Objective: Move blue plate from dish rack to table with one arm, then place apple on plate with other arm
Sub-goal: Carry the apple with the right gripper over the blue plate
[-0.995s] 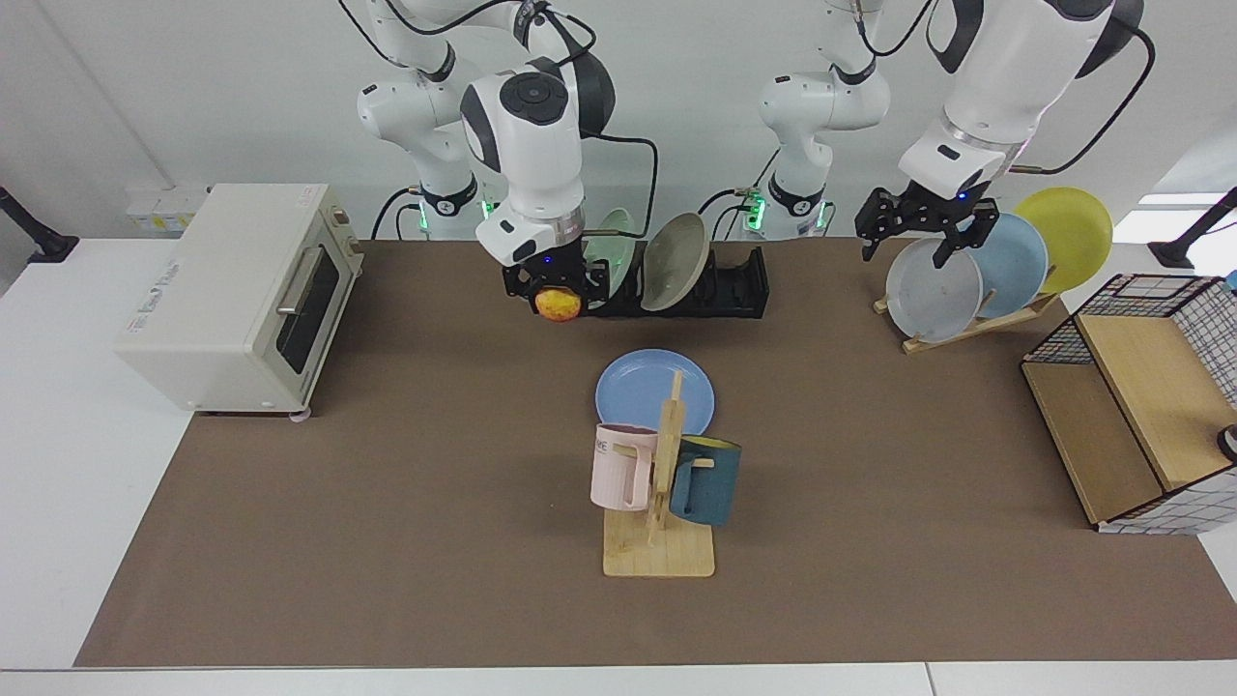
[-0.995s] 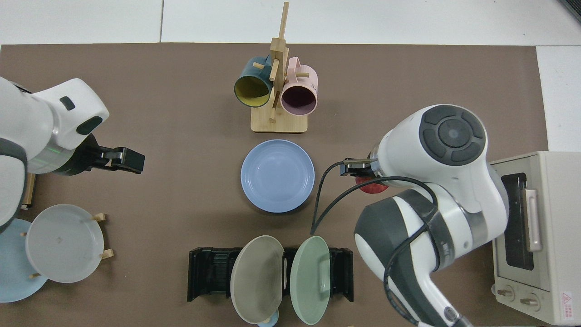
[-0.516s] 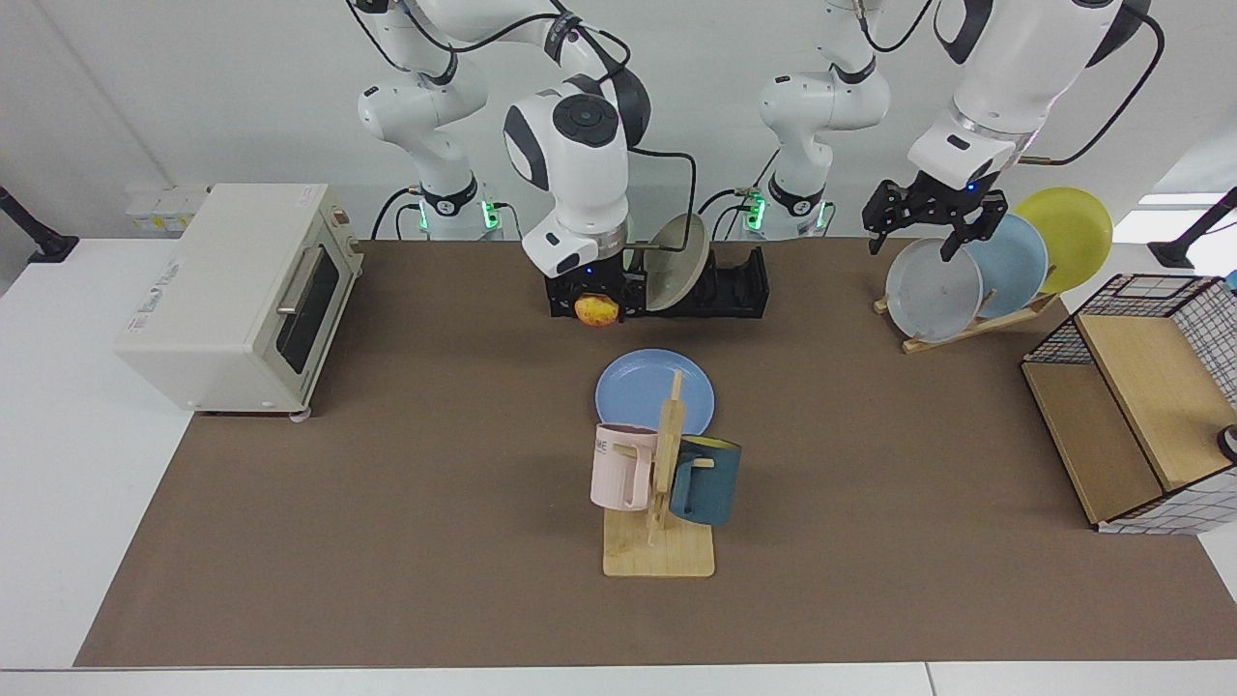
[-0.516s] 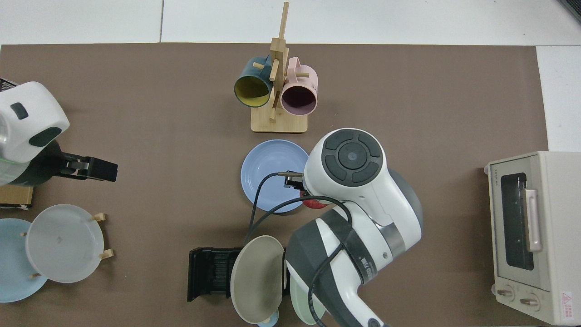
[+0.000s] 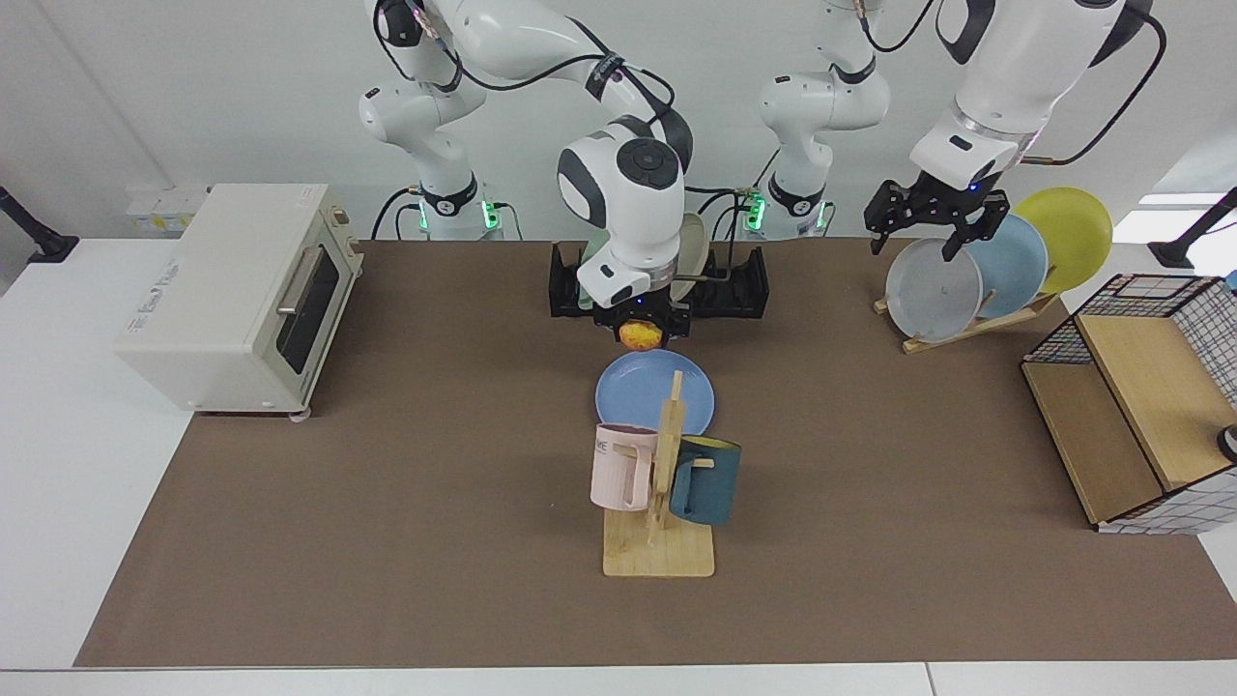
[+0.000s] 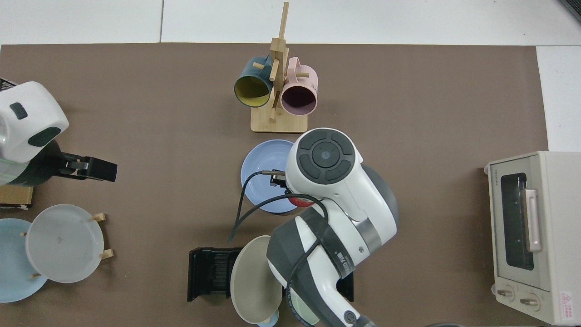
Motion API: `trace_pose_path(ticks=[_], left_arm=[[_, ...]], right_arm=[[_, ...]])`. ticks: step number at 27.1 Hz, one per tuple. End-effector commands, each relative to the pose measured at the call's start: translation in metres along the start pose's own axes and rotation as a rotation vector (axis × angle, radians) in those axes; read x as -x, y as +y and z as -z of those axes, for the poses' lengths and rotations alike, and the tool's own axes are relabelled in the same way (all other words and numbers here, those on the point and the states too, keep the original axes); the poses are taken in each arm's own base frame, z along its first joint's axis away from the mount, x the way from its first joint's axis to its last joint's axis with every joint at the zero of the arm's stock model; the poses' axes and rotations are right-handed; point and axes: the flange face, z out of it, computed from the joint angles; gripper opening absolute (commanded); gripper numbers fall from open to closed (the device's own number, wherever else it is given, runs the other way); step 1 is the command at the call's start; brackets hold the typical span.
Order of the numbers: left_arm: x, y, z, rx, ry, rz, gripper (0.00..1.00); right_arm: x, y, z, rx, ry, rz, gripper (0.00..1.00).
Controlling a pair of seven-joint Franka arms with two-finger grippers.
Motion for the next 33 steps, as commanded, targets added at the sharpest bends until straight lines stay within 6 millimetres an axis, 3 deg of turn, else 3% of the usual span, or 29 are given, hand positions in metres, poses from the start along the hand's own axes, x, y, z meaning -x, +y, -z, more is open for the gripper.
trace_pose_path(ticks=[1,11,16,27,30,31,33], left_arm=[[0.000,-0.003,0.007,-0.016,-0.007,0.004,1.00],[-0.012,-0.011,0.014,-0.011,-0.008,0.007,1.00],[-0.018,-0.011,0.019,-0.017,-0.008,0.004,1.00],[-0.013,-0.010,0.019,-0.021,-0.008,0.012,1.00],[-0.012,-0.011,0.021,-0.020,-0.004,0.013,1.00],[-0.012,-0.011,0.021,-0.020,-0.004,0.015,1.00],[-0.013,-0.009,0.021,-0.020,-0.004,0.010,1.00]], right_arm=[[-0.011,-0.015,-0.028,-0.012,0.019,-0.031,0.00],[-0.023,-0.033,-0.075,-0.027,0.040,-0.045,0.00],[-0.027,-0.035,-0.086,-0.035,0.050,-0.044,0.00],[-0.029,-0.034,-0.106,-0.021,0.052,-0.038,0.00],[-0.030,-0.033,-0.106,-0.027,0.053,-0.035,0.20],[-0.031,-0.031,-0.107,-0.025,0.052,-0.037,0.41],[-0.032,-0.031,-0.107,-0.024,0.052,-0.038,0.93]])
